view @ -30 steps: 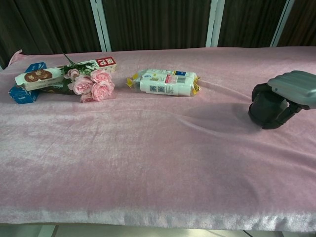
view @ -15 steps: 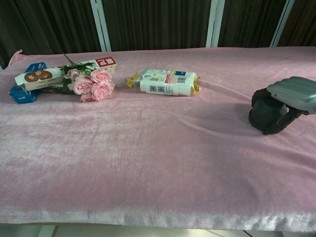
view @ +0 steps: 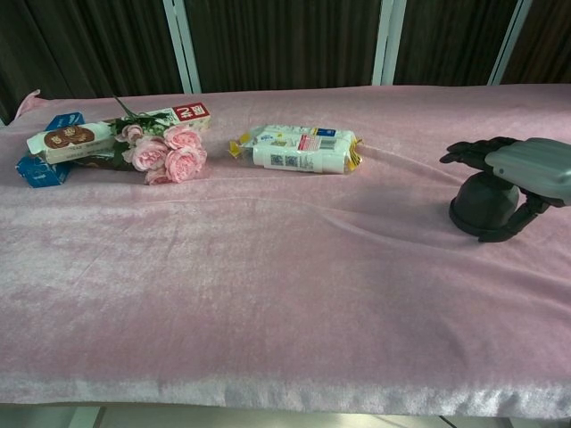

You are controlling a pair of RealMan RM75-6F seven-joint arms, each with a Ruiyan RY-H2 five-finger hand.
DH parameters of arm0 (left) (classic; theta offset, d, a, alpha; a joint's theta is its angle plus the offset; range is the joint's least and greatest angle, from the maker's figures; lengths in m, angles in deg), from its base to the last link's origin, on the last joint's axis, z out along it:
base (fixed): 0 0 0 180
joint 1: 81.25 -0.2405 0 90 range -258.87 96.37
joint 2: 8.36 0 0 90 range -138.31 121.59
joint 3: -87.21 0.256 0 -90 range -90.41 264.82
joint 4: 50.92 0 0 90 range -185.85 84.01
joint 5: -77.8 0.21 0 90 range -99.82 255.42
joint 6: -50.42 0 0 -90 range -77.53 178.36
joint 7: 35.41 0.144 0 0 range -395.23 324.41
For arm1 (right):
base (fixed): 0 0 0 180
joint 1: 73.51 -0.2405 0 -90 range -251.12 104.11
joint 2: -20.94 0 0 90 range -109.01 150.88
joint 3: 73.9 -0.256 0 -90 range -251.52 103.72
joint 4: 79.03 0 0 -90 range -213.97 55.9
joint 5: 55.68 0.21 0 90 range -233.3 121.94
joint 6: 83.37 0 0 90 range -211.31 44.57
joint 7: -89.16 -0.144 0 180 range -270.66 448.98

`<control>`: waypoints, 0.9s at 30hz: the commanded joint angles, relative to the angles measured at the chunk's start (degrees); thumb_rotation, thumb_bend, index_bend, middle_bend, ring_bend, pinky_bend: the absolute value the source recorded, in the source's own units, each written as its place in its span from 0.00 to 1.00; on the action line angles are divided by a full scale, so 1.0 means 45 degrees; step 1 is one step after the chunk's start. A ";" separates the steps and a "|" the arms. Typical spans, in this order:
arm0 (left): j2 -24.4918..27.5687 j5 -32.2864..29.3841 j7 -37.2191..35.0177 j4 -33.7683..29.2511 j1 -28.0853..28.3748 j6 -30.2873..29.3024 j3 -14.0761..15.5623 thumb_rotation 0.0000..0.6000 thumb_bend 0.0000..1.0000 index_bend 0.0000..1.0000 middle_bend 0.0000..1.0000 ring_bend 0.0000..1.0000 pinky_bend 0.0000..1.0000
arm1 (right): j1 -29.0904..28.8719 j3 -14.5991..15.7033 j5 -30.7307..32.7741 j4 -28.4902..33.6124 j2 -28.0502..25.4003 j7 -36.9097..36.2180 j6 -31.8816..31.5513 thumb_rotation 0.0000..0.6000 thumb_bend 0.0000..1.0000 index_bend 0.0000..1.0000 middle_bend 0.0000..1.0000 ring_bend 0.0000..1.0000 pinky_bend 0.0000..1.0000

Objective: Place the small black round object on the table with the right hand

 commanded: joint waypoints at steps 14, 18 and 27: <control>-0.0023 -0.0078 0.0162 -0.0011 0.0042 0.0084 0.0012 1.00 0.36 0.29 0.10 0.12 0.34 | 0.0107 -0.0334 0.0243 0.1304 -0.0730 0.0149 -0.0321 1.00 0.13 0.31 0.20 0.21 0.49; -0.0024 -0.0132 0.0220 -0.0032 0.0054 0.0119 0.0013 1.00 0.36 0.29 0.10 0.12 0.34 | 0.0133 -0.0396 0.0314 0.1315 -0.0723 0.0279 -0.0382 1.00 0.13 0.37 0.26 0.27 0.54; -0.0023 -0.0126 0.0243 -0.0059 0.0052 0.0103 0.0016 1.00 0.36 0.29 0.10 0.12 0.34 | 0.0177 -0.0428 0.0338 0.1191 -0.0574 0.0483 -0.0520 1.00 0.13 0.51 0.39 0.45 0.65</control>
